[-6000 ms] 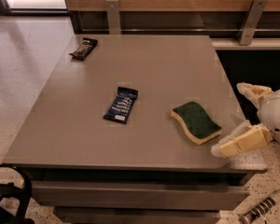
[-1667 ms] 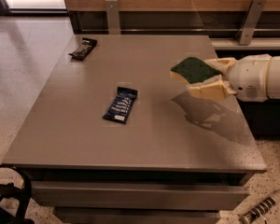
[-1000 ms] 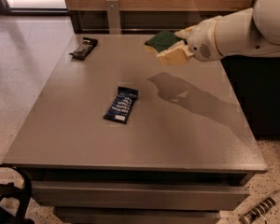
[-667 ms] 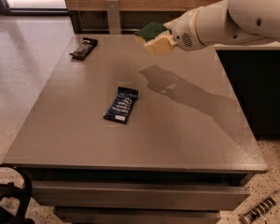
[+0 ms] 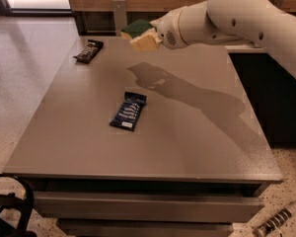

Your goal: Move sponge near rxbar chocolate

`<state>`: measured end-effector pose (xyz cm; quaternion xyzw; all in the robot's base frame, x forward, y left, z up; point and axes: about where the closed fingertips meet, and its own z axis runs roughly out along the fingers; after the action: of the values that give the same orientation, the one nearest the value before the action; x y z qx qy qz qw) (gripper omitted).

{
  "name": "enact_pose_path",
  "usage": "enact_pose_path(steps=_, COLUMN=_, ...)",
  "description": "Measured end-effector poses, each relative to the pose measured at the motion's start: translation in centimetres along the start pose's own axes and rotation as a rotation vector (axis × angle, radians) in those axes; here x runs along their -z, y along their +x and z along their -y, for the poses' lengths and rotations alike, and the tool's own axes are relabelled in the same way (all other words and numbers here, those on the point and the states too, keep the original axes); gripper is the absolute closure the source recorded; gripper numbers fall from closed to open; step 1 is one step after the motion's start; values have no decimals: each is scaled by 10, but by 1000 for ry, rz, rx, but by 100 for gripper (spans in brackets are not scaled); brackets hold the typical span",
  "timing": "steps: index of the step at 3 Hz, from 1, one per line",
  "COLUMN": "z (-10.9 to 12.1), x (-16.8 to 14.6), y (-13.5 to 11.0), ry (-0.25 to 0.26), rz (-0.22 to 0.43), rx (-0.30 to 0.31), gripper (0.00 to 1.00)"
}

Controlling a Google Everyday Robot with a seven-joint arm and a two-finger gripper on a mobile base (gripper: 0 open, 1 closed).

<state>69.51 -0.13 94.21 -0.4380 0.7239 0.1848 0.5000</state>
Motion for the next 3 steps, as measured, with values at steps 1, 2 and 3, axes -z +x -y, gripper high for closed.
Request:
enact_pose_path(steps=1, z=-9, x=-22, y=-6, ry=-33, rz=58, rx=5, gripper=100)
enact_pose_path(steps=2, z=-18, x=-48, y=-8, ry=-75, rz=103, rx=19, gripper=100)
enact_pose_path(steps=3, z=-18, x=-49, y=-8, ry=-75, rz=103, rx=19, gripper=100)
